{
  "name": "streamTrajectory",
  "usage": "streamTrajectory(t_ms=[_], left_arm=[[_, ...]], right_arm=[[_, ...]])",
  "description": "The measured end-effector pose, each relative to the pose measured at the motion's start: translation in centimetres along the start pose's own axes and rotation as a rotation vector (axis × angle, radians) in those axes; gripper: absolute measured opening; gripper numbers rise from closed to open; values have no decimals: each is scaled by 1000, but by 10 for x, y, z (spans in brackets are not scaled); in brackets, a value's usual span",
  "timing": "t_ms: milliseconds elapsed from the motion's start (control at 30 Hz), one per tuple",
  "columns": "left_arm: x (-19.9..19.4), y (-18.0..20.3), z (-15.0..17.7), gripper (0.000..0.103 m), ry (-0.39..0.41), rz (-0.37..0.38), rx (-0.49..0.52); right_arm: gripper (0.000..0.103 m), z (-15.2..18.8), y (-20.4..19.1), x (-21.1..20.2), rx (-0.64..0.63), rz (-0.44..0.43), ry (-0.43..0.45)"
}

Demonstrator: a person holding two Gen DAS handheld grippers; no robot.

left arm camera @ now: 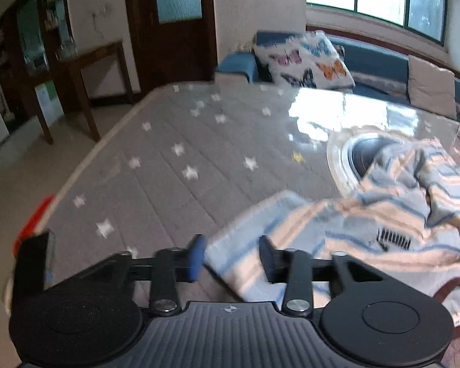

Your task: Fold clothes

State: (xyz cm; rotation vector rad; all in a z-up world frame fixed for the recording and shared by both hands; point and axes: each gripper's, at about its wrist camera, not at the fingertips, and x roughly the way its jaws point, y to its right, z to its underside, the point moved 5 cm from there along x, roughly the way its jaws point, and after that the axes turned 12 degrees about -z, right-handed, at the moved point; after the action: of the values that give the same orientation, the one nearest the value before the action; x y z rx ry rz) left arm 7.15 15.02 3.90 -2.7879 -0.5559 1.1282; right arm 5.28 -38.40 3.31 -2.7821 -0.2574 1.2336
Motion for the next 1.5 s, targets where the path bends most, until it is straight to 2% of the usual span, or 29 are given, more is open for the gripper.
streamTrajectory(t_ms=[33,100,267,533,600,667,733,833,967,1067,1167,1367,1500], left_arm=[[-4,0,-5,44,17,1,-1],[-9,5,-15,44,44,23,-9],[-4,44,-32,45,57,109,26],[28,128,-58,45,18,279,81],[38,148,-63,45,5,296,102],[47,163,-66,52,5,320,127],[58,176,-69,52,-8,314,144],[77,182,-74,50,-33,301,123],[97,175,-85,44,-73,291,36],[109,179,-82,34,-104,268,61],[112,185,-72,25,-138,295,94],[87,196,-56,23,-111,393,199],[85,200,-53,23,-103,391,228]], right_arm=[[16,-6,-2,-2,-17,-1,12],[27,-17,-7,-1,-38,-7,32],[36,-43,-28,14,-94,-60,59],[36,-73,-74,56,-194,-161,48],[36,-81,-81,67,-206,-176,48],[36,-87,-86,79,-215,-188,42],[37,-93,-91,90,-223,-199,33],[37,-99,-97,106,-240,-211,20],[38,-107,-104,126,-245,-231,9],[43,-112,-107,139,-241,-245,2],[43,-113,-110,149,-239,-256,-11],[48,-114,-110,158,-244,-263,-21],[48,-118,-106,165,-235,-256,-25]])
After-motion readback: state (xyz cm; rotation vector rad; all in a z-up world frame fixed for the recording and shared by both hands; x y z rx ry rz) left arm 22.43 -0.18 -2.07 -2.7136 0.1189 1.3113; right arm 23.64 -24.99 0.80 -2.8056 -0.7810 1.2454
